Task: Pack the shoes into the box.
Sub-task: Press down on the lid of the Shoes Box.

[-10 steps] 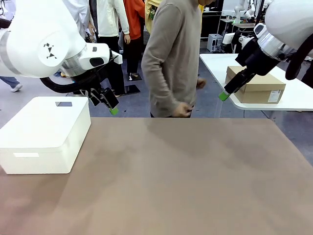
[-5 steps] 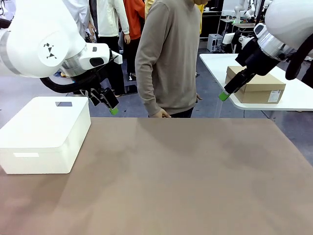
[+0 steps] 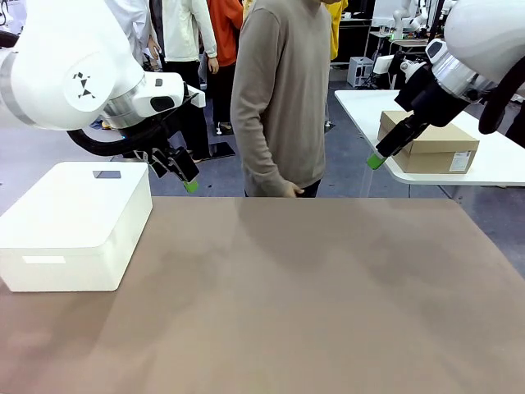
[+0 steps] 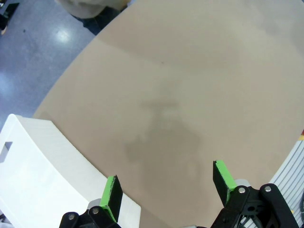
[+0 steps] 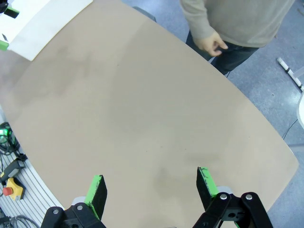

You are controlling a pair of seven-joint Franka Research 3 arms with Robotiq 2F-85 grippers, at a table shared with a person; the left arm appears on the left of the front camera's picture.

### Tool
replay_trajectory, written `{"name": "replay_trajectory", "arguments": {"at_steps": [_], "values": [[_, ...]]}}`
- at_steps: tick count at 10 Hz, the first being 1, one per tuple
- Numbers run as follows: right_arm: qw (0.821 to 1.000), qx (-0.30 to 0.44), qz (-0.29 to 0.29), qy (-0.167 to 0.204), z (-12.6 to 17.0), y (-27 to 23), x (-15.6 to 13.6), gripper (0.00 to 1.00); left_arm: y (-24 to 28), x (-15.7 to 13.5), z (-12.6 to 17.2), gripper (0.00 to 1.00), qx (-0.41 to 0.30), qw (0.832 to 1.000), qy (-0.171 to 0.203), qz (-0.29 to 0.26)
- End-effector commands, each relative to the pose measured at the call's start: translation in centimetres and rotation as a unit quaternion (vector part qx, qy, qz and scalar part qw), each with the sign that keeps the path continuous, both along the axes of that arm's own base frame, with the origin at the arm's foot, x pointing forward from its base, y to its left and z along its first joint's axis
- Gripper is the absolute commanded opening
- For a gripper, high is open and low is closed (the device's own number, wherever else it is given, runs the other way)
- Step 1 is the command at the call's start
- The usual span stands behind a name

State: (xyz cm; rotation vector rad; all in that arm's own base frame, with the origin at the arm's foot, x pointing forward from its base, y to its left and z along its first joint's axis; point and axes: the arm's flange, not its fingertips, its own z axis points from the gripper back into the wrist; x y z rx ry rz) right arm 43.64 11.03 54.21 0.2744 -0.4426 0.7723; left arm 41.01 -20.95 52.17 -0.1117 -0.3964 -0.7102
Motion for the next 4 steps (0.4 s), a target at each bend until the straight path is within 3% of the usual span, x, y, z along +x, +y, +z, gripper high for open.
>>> {"name": "replay_trajectory", "arguments": {"at_steps": [1, 4], "values": [[1.000, -0.001, 0.000, -0.007, 0.33, 0.04, 0.34, 1.00, 0.16, 0.11, 0.16, 1.00, 0.002, 1.000, 0.003, 0.002], [1.000, -0.001, 0.000, -0.007, 0.33, 0.04, 0.34, 1.00, 0.16, 0.11, 0.16, 1.00, 0.002, 1.000, 0.003, 0.002]]}}
